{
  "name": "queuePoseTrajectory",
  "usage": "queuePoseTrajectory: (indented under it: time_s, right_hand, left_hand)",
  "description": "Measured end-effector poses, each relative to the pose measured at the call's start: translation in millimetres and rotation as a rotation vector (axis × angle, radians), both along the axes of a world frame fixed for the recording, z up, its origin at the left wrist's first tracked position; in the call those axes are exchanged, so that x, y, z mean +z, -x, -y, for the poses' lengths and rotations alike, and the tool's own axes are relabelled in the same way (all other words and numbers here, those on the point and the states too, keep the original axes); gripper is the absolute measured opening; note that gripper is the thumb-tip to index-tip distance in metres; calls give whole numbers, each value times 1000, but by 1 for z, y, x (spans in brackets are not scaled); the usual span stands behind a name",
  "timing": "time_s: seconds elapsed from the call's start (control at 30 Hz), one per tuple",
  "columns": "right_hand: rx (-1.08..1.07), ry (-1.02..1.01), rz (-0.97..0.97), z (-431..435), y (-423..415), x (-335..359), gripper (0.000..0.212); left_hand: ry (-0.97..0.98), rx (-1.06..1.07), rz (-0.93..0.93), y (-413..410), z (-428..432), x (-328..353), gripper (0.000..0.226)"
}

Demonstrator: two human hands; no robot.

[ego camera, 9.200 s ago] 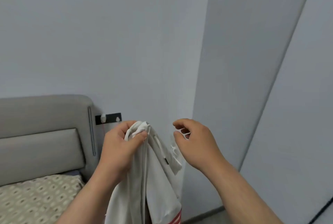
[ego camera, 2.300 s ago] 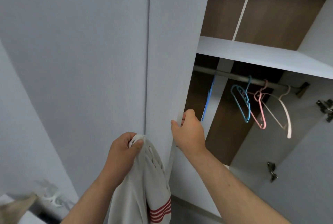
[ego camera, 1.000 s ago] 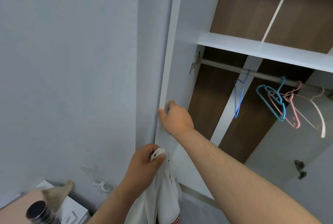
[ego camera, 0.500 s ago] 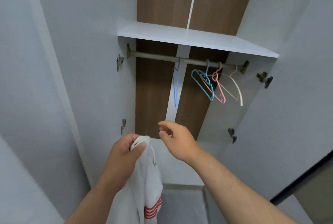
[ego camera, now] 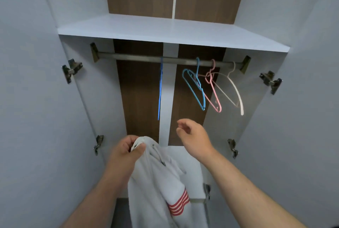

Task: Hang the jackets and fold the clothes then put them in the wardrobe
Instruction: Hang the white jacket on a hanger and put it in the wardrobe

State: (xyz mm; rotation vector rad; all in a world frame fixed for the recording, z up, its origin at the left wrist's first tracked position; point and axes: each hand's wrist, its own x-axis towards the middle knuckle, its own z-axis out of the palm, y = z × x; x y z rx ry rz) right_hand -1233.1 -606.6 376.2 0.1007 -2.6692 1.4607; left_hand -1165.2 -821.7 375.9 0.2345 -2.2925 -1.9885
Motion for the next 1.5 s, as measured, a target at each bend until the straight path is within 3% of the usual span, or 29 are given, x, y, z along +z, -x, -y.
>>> queuePoseTrajectory:
  time_s: [0.3,0.57,0.73,0.87,1.0,1.17,1.5]
  right_hand:
    - [92,-64,7,7,93,2,38]
    - [54,-473,-185,39,161,1,41]
    - [-94,-547,-66,60,205,-7,38]
    - [-237,-415,146,75,238,-18,46]
    - [-298,-393,142,85,254,-28,34]
    - [-324,-386,186,85,259,-34,37]
    - [-350,-286,-21,79,240,-24,41]
  left_hand:
    - [-38,46,0,72,-5,6,7]
    - [-68,4,7,158,26,-4,16]
    - [-45,-34,33,211,48,-18,25]
    - [-49,-49,31,239,59,-26,24]
    - [-46,-46,8,254,68,-28,25]
    - [-64,-65,-13,266,74,-27,23]
    - [-162,-105,-50,279,63,-28,24]
